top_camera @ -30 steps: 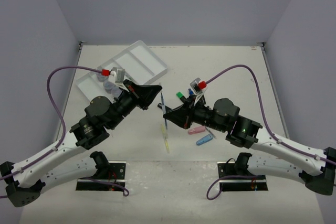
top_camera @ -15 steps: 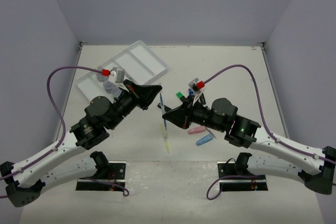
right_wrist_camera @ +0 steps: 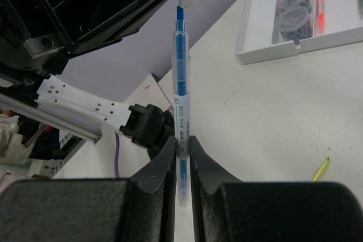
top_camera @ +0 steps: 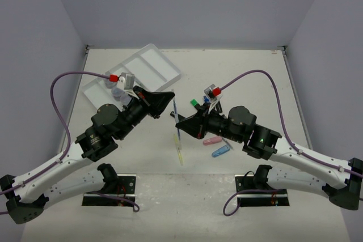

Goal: Sort the stationery into containers
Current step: Close the pen cap on the pen.

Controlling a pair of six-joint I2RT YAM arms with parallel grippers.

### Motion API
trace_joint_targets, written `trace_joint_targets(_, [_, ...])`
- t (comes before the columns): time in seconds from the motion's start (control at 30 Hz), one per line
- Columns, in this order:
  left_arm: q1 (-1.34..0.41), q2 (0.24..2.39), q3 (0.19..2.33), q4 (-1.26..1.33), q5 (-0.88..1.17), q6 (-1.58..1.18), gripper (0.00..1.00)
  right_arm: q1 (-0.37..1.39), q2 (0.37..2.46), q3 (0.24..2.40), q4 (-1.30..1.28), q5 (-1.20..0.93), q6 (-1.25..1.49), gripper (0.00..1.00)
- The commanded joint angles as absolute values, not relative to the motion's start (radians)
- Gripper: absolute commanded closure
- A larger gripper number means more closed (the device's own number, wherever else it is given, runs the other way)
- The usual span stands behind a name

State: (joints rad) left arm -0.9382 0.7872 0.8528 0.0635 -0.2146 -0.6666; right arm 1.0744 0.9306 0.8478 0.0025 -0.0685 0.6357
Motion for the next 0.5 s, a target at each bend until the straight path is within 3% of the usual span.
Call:
trace_joint_targets(0.0, [-0.939, 0.785, 0.893, 0.092, -0.211, -0.664, 1.00, 1.078, 0.938, 0.874, 0.003, -0.046, 0.644, 1.00])
trace_joint_targets(0.47, [-0.939, 0.790, 0.891, 0.094, -0.201, -0.689, 1.00, 1.078, 0.944, 0.877, 0.003, -0.040, 0.641, 1.00])
